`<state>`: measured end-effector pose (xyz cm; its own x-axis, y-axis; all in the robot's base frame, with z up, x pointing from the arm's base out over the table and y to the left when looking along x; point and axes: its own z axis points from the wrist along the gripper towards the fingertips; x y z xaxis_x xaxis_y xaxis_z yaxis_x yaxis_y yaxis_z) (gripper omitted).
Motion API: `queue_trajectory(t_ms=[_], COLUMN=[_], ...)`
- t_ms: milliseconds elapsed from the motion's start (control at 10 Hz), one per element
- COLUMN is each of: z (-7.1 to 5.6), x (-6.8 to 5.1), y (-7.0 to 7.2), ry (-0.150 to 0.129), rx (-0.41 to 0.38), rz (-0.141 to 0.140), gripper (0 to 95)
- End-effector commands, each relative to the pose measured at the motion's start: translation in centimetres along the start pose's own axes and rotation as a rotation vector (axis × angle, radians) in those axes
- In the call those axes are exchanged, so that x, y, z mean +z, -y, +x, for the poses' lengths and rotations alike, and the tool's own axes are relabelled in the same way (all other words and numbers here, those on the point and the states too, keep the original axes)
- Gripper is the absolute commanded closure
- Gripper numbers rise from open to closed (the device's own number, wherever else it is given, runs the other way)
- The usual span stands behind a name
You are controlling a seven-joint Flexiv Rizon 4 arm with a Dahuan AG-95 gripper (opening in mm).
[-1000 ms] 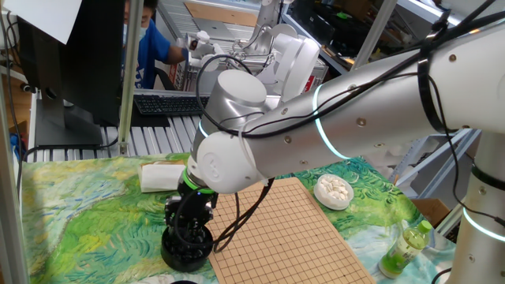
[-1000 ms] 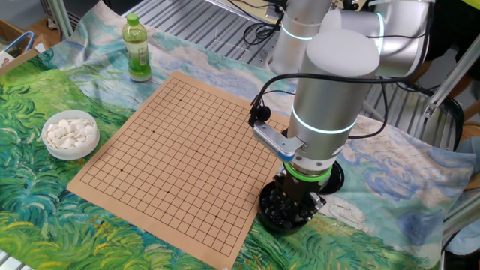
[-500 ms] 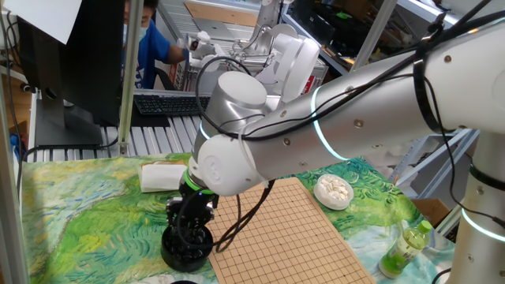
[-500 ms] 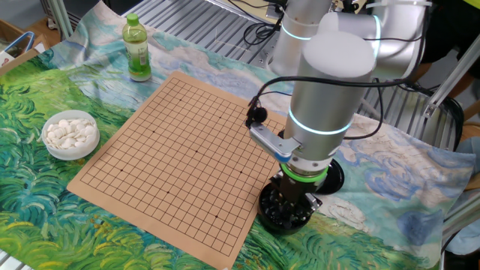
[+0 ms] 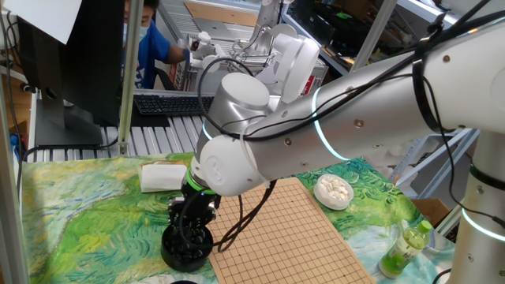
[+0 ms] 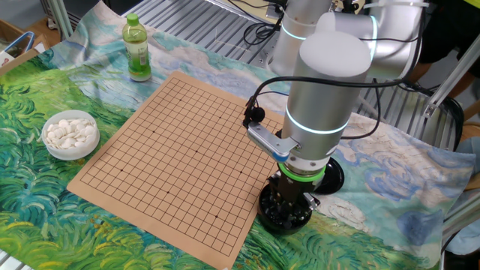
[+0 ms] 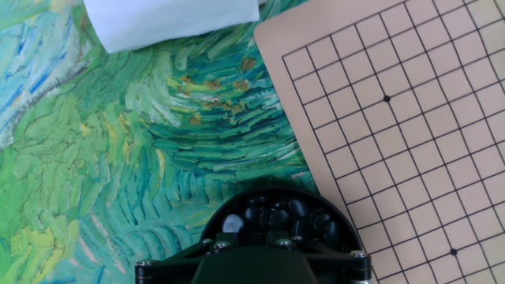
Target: Play the first move as black on the 3-4 point in the upper right corner of the Go board
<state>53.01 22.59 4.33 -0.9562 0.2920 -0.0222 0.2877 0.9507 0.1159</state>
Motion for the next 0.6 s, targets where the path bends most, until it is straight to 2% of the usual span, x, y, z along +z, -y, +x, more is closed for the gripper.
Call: queue_trajectory(t_ms=[100, 500, 600], z=[0.0, 0.02, 0.02], x=[0.16, 0.37, 0.36], y=[0.01, 0.08, 0.08], ry=[0.0, 0.005, 0.006], rx=[0.0, -0.003, -0.015], rz=[-0.004, -0.006, -0.006], gripper=[76.0, 76.0, 95.0])
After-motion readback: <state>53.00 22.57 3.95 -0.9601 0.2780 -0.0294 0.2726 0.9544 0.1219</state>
